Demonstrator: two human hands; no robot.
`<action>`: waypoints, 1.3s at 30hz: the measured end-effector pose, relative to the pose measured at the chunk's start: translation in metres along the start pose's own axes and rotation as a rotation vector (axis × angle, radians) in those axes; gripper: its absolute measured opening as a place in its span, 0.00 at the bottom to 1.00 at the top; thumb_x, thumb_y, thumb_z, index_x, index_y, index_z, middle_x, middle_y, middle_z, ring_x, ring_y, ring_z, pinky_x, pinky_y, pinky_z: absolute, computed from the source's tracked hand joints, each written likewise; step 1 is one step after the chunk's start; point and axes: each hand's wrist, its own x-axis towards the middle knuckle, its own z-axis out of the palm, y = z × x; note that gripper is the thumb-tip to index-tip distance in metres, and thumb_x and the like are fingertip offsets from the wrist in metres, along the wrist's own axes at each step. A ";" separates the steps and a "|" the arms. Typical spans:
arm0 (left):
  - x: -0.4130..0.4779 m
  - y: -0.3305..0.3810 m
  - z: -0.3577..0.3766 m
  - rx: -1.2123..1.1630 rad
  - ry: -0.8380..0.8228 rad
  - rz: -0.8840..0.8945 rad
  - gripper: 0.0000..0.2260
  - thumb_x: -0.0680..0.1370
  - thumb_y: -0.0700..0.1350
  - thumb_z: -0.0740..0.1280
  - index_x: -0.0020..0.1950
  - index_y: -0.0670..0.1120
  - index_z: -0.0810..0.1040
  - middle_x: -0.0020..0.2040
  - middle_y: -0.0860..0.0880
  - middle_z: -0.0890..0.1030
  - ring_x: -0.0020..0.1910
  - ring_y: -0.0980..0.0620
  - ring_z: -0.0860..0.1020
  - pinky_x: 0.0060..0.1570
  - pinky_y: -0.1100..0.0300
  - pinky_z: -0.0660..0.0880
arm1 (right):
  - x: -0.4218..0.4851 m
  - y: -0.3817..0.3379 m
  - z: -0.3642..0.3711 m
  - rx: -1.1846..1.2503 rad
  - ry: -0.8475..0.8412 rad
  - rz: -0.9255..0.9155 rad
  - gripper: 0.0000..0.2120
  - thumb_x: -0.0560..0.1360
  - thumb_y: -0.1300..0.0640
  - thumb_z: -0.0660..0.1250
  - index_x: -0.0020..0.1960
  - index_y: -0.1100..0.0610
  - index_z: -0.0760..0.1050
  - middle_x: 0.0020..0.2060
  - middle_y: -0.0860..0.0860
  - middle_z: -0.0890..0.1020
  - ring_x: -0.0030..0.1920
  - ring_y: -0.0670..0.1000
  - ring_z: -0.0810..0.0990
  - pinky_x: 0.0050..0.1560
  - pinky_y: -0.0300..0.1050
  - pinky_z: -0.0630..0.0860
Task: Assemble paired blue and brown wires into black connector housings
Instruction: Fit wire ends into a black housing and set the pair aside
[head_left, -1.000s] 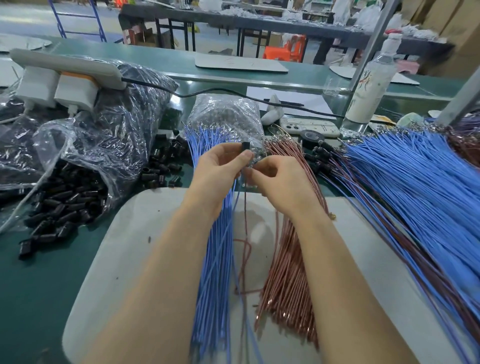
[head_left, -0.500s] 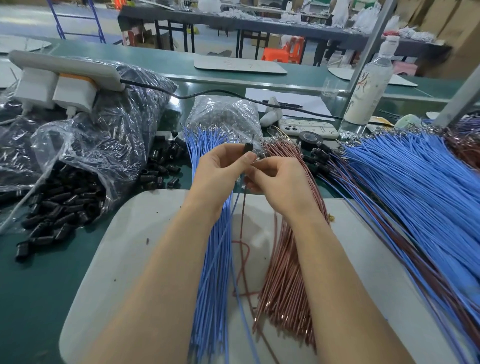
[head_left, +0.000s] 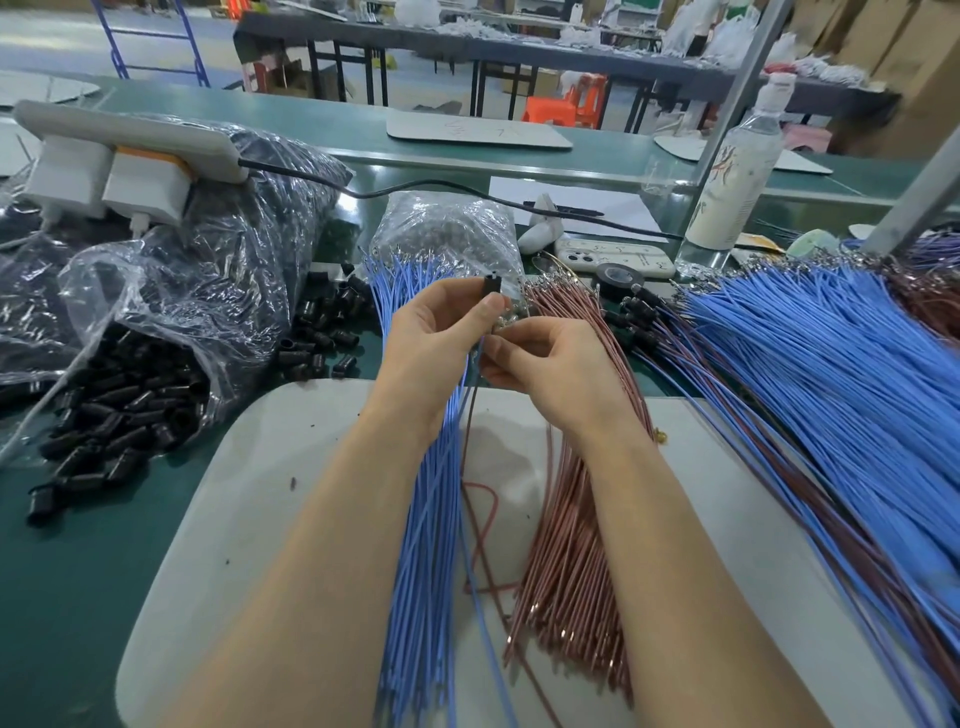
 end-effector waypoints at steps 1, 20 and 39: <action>0.000 0.001 0.000 0.001 0.004 0.008 0.05 0.75 0.37 0.68 0.46 0.46 0.79 0.45 0.47 0.83 0.45 0.54 0.80 0.44 0.65 0.75 | 0.000 0.000 0.000 0.007 -0.003 0.008 0.07 0.75 0.65 0.68 0.39 0.58 0.79 0.32 0.52 0.83 0.34 0.48 0.83 0.43 0.43 0.81; -0.004 0.001 0.002 0.500 -0.110 0.278 0.13 0.76 0.34 0.66 0.49 0.53 0.75 0.47 0.51 0.82 0.49 0.53 0.81 0.57 0.54 0.76 | -0.003 -0.001 0.001 -0.389 0.256 -0.201 0.03 0.74 0.60 0.69 0.45 0.56 0.82 0.38 0.49 0.84 0.42 0.49 0.81 0.46 0.45 0.77; -0.007 0.004 0.003 0.393 -0.176 0.246 0.14 0.73 0.29 0.65 0.47 0.48 0.79 0.46 0.48 0.83 0.47 0.52 0.82 0.52 0.62 0.77 | -0.005 0.004 0.001 -0.553 0.315 -0.359 0.07 0.75 0.64 0.65 0.48 0.59 0.82 0.37 0.53 0.83 0.35 0.48 0.75 0.37 0.39 0.68</action>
